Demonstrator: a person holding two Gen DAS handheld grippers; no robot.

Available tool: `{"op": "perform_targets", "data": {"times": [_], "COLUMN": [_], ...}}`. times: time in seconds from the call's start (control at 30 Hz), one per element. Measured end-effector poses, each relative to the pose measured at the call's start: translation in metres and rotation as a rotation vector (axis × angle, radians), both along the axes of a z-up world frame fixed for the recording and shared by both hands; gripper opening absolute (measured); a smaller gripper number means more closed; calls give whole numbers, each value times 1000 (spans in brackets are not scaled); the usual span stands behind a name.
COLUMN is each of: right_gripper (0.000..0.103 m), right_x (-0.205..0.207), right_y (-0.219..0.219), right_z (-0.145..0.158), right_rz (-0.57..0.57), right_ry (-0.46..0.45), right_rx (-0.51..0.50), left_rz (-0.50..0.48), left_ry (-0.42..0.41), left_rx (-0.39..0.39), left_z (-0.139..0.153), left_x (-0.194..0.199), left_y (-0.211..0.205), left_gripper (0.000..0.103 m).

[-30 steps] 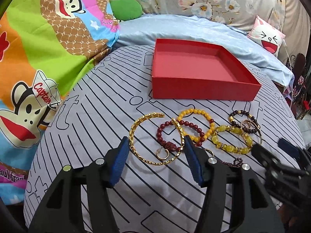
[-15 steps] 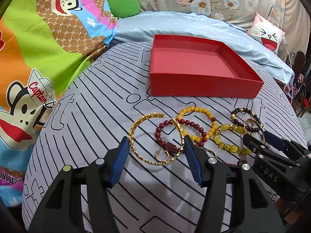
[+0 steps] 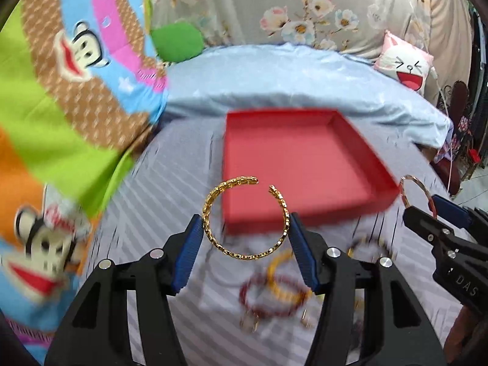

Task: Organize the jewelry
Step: 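Carry both bangles into the red tray and open both tools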

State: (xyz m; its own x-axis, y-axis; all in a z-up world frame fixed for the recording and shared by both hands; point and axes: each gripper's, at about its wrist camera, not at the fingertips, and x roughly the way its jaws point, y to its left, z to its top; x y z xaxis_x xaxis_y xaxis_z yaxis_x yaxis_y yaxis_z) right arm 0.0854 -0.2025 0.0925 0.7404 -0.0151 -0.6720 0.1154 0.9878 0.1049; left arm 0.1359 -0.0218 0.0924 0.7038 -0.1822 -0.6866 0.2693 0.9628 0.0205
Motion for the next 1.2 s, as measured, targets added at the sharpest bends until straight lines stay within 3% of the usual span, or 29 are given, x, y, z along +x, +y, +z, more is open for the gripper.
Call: {"op": "perform_targets", "data": {"times": [0.13, 0.23, 0.4, 0.57, 0.87, 0.93, 1.0, 1.2], "right_gripper": [52, 52, 52, 52, 53, 56, 60, 63], "right_x": [56, 104, 177, 223, 244, 244, 242, 231], "right_y": [-11, -23, -37, -49, -45, -44, -44, -49], "right_z": [18, 17, -5, -35, -60, -59, -58, -56], "right_rz": [39, 65, 76, 69, 75, 70, 59, 35], "right_ry": [-14, 12, 92, 180, 231, 222, 211, 192], "right_rx": [2, 11, 16, 24, -23, -33, -41, 0], "left_rz": [-31, -44, -45, -32, -27, -14, 2, 4], "left_ry": [12, 9, 31, 71, 113, 110, 83, 121], "left_rx": [-44, -26, 7, 34, 69, 73, 66, 32], "left_z": [21, 22, 3, -21, -49, -50, -49, -54], "left_x": [57, 93, 158, 203, 229, 231, 231, 230], "left_y": [-20, -38, -61, -73, -84, -83, -81, -71], "left_gripper": [54, 54, 54, 54, 55, 67, 71, 73]}}
